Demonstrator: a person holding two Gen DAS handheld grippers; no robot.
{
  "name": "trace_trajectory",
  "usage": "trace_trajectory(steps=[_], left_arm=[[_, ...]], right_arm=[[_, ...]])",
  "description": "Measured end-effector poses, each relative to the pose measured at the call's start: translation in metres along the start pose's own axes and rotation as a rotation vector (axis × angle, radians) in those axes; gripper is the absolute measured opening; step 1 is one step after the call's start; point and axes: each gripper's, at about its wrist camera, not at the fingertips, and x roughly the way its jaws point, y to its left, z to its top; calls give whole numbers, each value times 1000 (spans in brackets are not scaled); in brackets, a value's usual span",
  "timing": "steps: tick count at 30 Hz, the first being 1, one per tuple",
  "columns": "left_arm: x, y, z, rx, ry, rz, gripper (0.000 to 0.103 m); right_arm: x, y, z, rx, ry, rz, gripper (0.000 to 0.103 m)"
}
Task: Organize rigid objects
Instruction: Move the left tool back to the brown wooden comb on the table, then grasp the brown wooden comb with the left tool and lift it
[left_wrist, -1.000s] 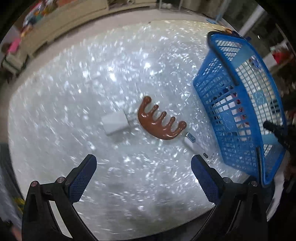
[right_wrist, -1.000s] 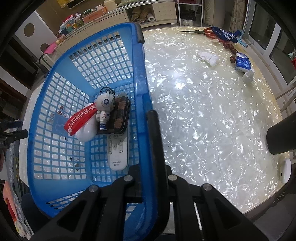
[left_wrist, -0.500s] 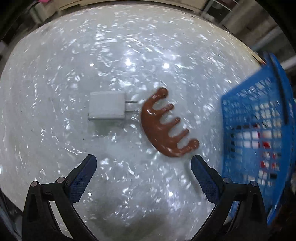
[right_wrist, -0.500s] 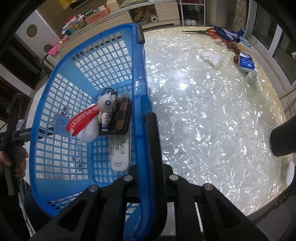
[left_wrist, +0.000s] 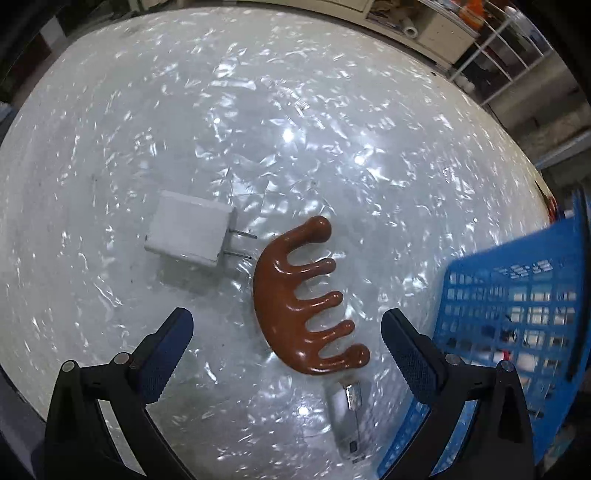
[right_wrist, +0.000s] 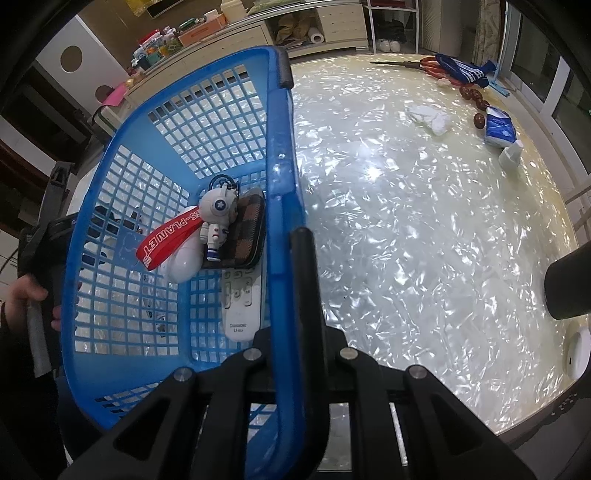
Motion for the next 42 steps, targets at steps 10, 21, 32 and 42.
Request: trace_trajectory(steps=[10, 21, 32, 42], left_arm=[[24, 12, 2, -94, -21, 46, 99], [16, -17, -6, 7, -58, 82, 56], [16, 11, -15, 98, -51, -17, 56], [-37, 50, -28, 220, -102, -113, 56]], right_arm=[[1, -7, 3, 6, -7, 25, 11], [1, -6, 4, 14, -10, 23, 11], [0, -3, 1, 34, -4, 4, 11], [-1, 1, -1, 44, 5, -56, 9]])
